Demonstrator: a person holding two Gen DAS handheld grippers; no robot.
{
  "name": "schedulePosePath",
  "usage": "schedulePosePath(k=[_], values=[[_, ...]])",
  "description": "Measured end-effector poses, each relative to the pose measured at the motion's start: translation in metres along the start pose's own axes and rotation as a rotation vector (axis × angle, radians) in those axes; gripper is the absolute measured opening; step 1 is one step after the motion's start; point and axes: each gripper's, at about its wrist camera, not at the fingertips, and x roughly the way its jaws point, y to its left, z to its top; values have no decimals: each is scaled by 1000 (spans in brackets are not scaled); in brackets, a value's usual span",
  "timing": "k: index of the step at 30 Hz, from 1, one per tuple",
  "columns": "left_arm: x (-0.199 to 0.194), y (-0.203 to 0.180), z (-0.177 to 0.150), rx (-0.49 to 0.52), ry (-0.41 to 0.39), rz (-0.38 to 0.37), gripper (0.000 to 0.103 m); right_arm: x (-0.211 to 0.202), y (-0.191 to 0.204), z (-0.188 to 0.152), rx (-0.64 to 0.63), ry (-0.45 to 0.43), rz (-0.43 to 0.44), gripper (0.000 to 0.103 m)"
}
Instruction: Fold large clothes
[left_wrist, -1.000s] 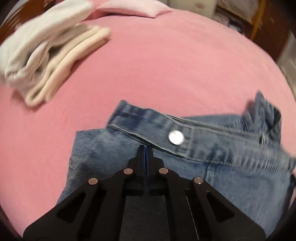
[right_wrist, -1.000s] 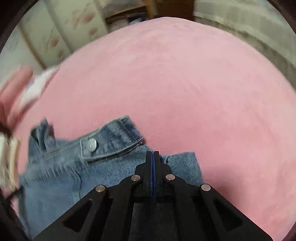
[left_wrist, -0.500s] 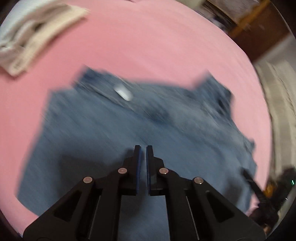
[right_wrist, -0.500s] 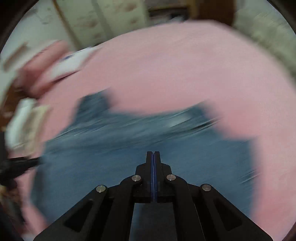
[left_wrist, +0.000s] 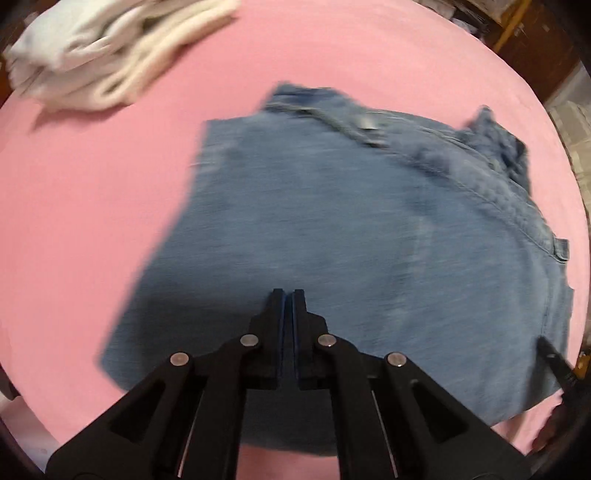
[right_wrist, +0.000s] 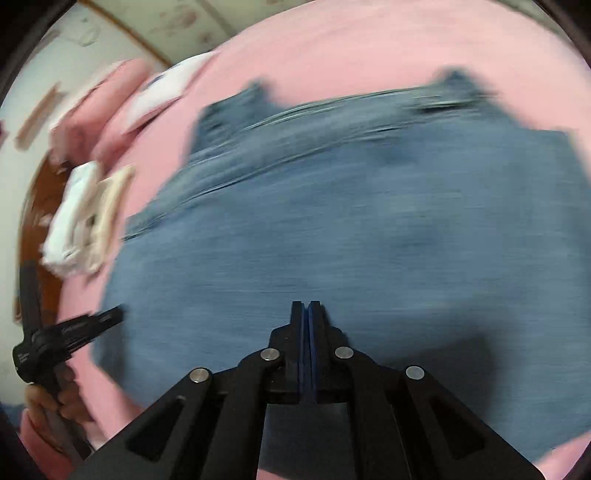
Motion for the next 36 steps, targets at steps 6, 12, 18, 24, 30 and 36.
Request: schedulePosePath(k=[6,12,18,24,30,36], values=[[-8,68,-13,-205,9,-52,1,-66,-117,-9,198,-41,-287,0],[-17,76,-17,-254,8,-25,2,-93,-104,1,230,-87,-321,0],[-36,62,-39,-267,-1,-52,2,-50,-5,31,188,-84,20,0],[-51,72,-51,-280,13,-124,2,18,93,40,99,41,37,0],[-53,93,-68,-358,77,-214,3,88,157,22,19,224,-183,0],[-37,105,-98,-497,97,-357,11,105,200,14,-170,203,-356,2]])
